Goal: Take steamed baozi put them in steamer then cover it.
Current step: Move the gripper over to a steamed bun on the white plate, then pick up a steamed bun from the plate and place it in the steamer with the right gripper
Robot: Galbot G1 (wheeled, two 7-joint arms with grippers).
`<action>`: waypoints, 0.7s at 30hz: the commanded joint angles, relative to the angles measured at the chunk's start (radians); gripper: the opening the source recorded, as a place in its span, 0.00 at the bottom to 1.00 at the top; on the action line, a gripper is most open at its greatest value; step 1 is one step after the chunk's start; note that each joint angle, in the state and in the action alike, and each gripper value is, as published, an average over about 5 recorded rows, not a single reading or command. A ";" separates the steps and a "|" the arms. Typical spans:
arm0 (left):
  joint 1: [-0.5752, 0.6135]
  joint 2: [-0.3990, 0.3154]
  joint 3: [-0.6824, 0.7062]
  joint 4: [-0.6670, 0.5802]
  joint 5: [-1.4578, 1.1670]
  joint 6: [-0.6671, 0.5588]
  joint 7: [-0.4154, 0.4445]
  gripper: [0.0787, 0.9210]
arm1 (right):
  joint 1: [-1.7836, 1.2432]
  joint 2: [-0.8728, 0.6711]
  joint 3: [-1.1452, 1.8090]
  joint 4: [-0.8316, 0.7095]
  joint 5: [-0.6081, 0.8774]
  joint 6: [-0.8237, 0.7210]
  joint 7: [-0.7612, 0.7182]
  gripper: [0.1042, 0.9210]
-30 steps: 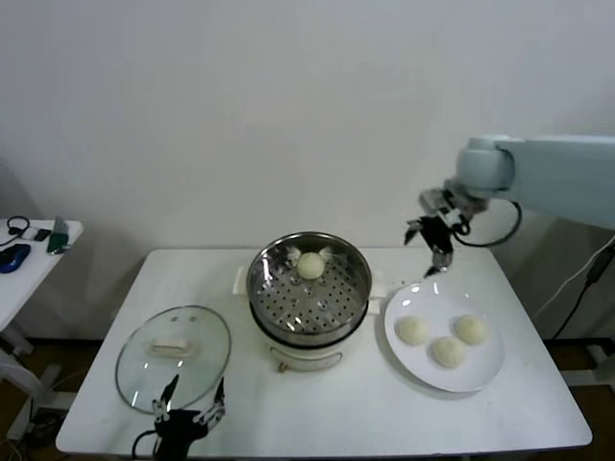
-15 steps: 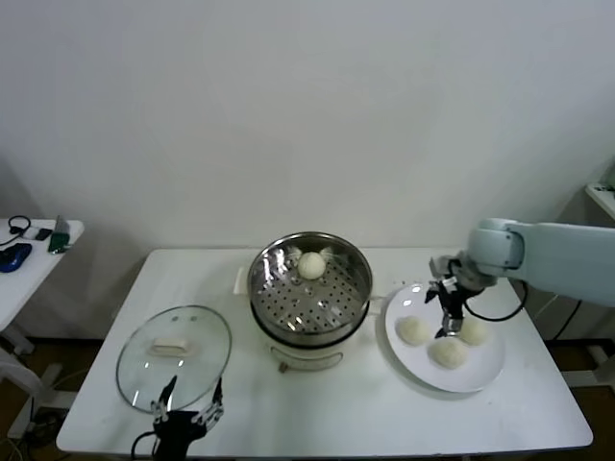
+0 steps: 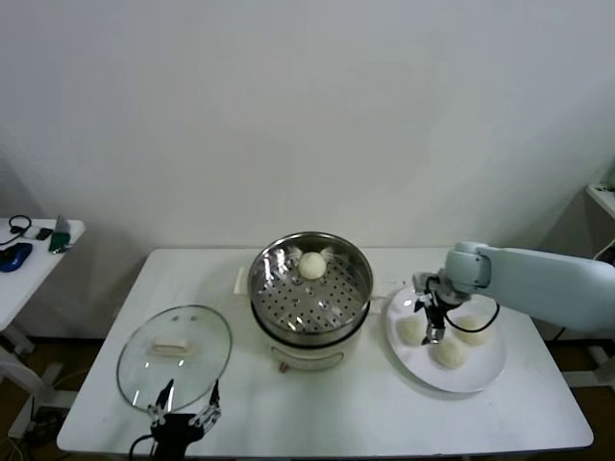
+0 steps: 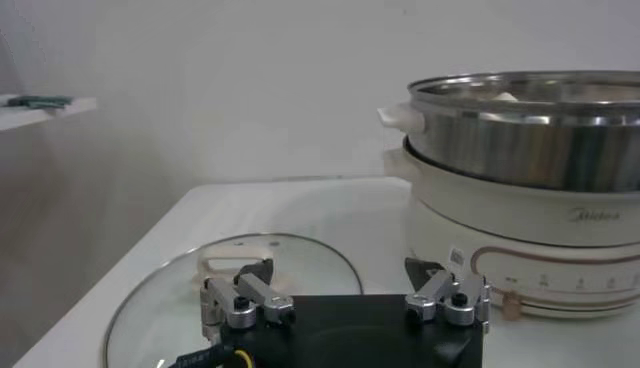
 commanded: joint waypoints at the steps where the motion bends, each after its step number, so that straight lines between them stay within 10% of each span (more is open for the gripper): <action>1: -0.003 -0.001 0.000 0.003 -0.002 0.000 -0.001 0.88 | -0.071 0.025 0.052 -0.060 -0.034 -0.002 0.007 0.76; 21: 0.010 0.004 0.010 -0.012 0.009 -0.003 -0.013 0.88 | 0.664 -0.009 -0.292 0.085 0.199 0.121 -0.242 0.62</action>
